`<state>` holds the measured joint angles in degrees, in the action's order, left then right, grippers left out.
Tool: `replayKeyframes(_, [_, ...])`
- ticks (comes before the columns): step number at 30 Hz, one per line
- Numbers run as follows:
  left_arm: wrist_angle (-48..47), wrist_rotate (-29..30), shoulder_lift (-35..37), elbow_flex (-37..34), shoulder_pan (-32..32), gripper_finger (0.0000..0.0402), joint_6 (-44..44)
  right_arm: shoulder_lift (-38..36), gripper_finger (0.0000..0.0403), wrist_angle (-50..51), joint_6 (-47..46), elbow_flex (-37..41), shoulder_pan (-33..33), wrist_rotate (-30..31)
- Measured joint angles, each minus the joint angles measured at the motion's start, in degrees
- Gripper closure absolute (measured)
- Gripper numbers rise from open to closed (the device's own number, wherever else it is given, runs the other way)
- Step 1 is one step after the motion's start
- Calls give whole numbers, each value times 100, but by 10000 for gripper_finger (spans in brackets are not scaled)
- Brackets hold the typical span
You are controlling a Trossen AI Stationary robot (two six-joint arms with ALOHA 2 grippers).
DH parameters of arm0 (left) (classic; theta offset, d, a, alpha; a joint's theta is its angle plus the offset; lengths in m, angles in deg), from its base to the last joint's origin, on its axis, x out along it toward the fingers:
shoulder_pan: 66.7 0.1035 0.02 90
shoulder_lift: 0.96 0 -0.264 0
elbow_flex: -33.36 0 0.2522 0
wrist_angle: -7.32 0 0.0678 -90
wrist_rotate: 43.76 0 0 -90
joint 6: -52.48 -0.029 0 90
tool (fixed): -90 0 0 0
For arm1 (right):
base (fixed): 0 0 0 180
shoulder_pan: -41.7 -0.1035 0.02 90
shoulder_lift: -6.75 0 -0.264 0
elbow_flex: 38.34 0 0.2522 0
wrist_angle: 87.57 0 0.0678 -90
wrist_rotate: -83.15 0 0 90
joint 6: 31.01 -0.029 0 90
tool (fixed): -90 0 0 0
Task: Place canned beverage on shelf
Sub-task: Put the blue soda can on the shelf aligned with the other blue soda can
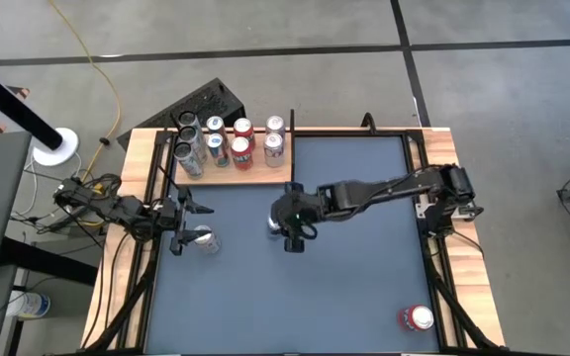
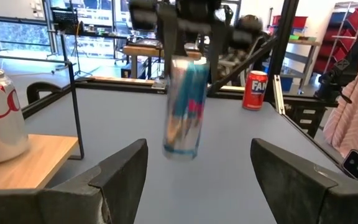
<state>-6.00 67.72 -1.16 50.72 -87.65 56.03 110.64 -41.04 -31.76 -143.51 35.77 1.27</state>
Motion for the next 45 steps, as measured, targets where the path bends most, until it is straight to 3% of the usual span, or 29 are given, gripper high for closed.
replayKeyframes(8, [-47, 2, 0, 0, 0, 132, -7, 49, 214, -939, 1136, -465, 858, -1113])
replayKeyframes(19, [-311, 17, -1, 2, 0, 132, 15, 689, 214, -2414, 1285, -686, 1810, -2201])
replayKeyframes(23, [-402, 42, -5, 4, 0, 132, -159, 1217, 214, -2134, 1364, -1452, 1956, -2403])
replayKeyframes(33, [-446, 177, -7, 6, 0, 132, -333, 3002, 214, -302, 1929, -4335, 2171, -2590])
replayKeyframes(45, [-459, 200, -4, 4, 0, 132, -424, 3045, 214, -684, 2279, -3990, 2253, -2518])
